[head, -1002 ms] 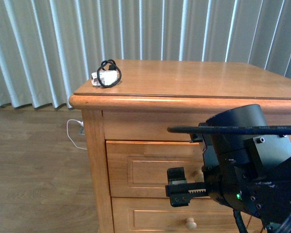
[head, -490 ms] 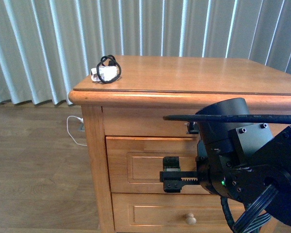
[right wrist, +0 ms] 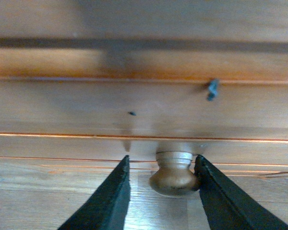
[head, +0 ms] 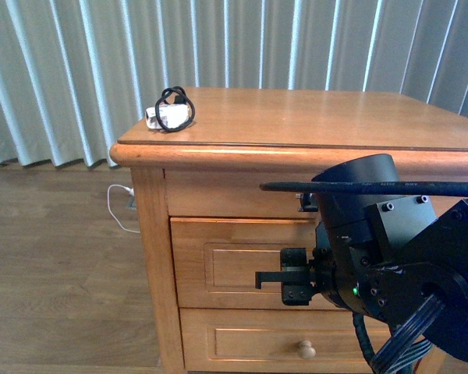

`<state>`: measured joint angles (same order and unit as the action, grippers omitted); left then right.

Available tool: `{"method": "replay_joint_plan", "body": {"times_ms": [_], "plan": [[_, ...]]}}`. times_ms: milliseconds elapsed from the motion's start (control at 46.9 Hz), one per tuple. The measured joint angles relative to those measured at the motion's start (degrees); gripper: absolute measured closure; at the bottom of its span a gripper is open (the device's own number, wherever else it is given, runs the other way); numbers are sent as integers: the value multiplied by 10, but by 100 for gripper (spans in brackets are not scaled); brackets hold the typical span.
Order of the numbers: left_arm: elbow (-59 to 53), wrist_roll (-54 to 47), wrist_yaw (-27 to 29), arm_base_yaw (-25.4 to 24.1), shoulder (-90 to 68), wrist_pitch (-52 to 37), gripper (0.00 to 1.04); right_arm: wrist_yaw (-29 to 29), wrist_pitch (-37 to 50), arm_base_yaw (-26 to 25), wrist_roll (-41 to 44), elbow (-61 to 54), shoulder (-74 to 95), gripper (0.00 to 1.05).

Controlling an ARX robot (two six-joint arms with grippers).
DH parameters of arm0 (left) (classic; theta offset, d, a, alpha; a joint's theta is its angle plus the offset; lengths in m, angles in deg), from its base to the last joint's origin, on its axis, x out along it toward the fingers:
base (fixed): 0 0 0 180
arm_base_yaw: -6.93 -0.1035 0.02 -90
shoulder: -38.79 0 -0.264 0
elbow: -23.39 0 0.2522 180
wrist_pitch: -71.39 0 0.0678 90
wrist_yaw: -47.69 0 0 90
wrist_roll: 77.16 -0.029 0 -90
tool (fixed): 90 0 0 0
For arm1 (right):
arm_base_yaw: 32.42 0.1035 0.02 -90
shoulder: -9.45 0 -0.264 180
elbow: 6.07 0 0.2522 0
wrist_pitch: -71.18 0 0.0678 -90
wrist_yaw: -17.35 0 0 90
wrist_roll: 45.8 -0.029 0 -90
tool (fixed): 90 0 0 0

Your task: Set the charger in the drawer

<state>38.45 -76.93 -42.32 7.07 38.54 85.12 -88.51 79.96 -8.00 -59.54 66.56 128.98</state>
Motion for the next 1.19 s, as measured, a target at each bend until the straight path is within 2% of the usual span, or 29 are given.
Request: {"method": "replay_joint_plan", "body": {"times_ms": [85,128,533,810,980,1194], "plan": [[0,0,0,0,0,0,6,-3,0,0,5,-1,0,79],[0,0,0,0,0,0,6,-2,0,0,5,-1,0,82],[0,0,0,0,0,0,6,16,-10,0,5,-26,-19,82],[0,0,0,0,0,0,6,47,-28,10,-3,-171,-137,82],[0,0,0,0,0,0,6,87,-54,18,-16,-275,-239,83],[0,0,0,0,0,0,6,103,-59,19,-23,-315,-280,83]]}}
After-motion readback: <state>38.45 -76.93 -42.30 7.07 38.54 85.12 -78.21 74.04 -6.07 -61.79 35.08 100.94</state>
